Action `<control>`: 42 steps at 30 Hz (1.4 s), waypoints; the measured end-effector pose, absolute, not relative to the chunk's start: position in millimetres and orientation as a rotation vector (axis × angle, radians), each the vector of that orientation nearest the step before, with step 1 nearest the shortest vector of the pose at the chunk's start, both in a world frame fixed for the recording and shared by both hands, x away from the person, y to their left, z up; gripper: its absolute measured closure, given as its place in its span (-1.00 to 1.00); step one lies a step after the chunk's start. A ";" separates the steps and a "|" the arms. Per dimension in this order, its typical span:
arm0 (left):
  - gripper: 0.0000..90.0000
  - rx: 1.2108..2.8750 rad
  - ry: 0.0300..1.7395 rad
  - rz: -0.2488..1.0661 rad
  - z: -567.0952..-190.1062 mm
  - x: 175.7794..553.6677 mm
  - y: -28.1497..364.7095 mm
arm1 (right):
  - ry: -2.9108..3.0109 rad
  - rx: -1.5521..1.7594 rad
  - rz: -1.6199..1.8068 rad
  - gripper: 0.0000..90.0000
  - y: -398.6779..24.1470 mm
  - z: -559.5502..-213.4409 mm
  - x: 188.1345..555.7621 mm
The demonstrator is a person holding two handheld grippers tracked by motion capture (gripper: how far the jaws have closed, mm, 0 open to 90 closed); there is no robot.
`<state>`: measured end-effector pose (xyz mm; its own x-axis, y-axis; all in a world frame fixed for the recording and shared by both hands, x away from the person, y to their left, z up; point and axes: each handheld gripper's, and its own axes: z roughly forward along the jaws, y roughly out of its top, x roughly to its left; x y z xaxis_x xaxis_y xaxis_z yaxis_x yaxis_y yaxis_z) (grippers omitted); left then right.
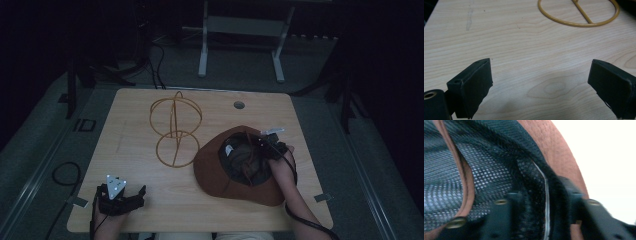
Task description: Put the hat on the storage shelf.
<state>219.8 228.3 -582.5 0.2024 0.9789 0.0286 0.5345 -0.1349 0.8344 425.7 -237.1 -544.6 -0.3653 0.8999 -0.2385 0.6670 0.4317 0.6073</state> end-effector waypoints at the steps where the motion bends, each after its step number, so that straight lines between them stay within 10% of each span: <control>1: -0.87 1.779 1.418 0.790 -582.5 220.2 227.0 | 2.137 1.310 0.557 0.73 -236.8 -544.5 425.0; 42: -0.70 2.079 0.897 0.593 -471.8 295.4 41.7 | 1.979 1.304 0.999 0.87 -257.0 -465.3 378.3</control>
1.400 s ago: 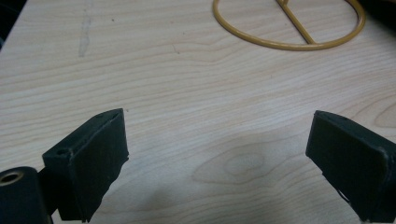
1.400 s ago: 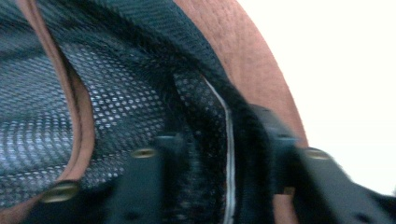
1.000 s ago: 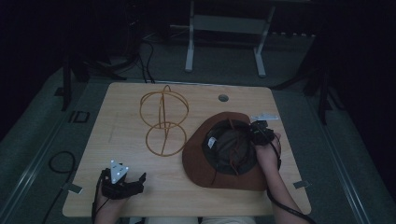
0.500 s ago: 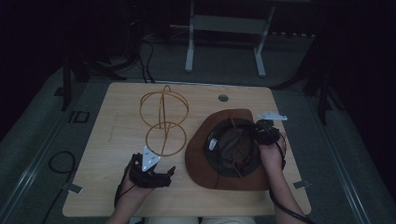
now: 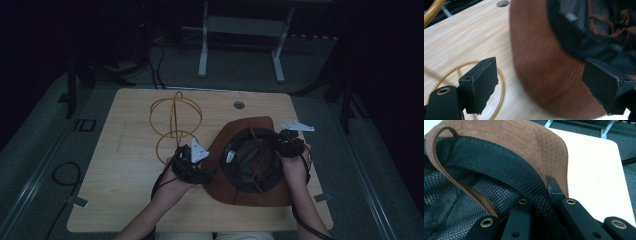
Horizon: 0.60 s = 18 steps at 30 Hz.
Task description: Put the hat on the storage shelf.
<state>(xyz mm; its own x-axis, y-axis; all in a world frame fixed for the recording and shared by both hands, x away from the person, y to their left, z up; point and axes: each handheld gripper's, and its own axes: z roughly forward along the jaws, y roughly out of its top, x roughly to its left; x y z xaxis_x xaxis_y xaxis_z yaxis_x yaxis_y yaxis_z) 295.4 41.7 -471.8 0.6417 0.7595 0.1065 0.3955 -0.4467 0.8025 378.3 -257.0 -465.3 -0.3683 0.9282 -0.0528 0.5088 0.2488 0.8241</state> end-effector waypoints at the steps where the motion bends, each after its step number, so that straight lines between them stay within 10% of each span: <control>1: -0.70 2.083 0.889 0.591 -470.2 298.4 36.8 | 1.977 1.296 1.000 0.87 -257.1 -464.6 377.8; 18: -0.58 2.215 0.971 0.599 -470.9 357.4 -32.9 | 1.966 1.267 1.053 0.87 -254.5 -454.3 369.9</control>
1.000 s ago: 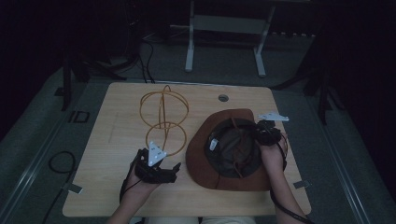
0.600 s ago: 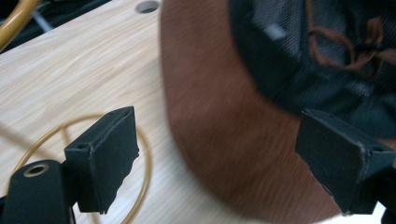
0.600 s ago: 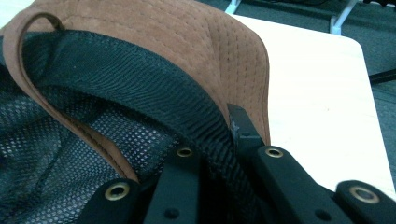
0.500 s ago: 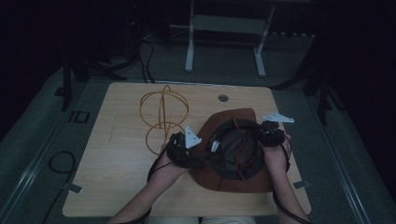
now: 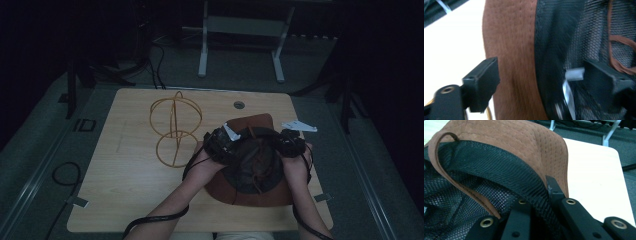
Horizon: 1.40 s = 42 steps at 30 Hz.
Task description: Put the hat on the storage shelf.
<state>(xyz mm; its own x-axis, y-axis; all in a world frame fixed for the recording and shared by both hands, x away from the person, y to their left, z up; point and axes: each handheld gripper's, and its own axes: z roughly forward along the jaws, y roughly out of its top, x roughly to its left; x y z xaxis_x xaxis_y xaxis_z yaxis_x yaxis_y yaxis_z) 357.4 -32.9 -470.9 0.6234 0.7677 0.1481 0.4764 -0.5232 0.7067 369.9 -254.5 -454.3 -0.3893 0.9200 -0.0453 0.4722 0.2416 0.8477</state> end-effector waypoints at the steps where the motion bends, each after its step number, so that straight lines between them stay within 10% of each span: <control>1: -0.54 2.220 0.974 0.607 -471.5 358.7 -35.2 | 1.965 1.265 1.060 0.87 -254.6 -453.4 368.5; 15: 0.91 2.199 0.948 0.785 -474.5 360.5 -42.1 | 1.956 1.247 1.085 0.87 -255.6 -452.9 348.8; 23: 0.93 2.140 0.917 0.839 -466.0 357.2 -40.4 | 1.934 1.241 1.106 0.84 -257.9 -451.4 339.7; 34: 0.93 1.976 0.865 0.907 -443.6 347.1 -18.4 | 2.032 1.079 1.342 -0.06 -273.4 -431.5 308.2; 42: 0.93 1.817 0.823 0.856 -439.1 335.0 2.7 | 1.958 0.986 1.445 -0.27 -315.2 -404.7 275.8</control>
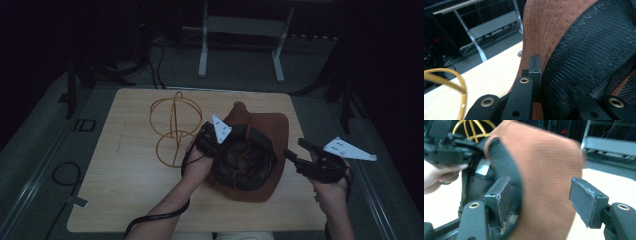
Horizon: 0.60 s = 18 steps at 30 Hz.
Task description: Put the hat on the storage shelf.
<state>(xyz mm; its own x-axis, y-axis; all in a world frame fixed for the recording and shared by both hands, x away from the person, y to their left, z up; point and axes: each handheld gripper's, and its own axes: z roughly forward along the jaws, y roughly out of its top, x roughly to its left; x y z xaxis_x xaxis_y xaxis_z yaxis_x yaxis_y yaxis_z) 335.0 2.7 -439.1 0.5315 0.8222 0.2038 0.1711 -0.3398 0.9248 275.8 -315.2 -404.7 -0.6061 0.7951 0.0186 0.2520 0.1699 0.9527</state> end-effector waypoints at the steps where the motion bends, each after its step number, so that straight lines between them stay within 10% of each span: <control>1: 0.93 1.796 0.795 0.853 -439.0 332.7 6.9 | 1.934 0.994 1.441 -0.27 -322.7 -401.6 274.7; 18: 0.93 1.595 0.277 0.487 -423.6 295.0 28.2 | 2.130 0.898 1.560 -0.07 -307.1 -428.0 298.4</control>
<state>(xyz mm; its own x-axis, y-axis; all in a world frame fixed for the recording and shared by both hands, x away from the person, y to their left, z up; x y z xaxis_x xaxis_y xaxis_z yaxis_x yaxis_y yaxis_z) 295.0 28.2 -423.6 0.8769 0.4594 0.1418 -0.1132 -0.0892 0.9896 298.4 -307.1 -428.0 -0.7375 0.6699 0.0853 0.2833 0.1923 0.9395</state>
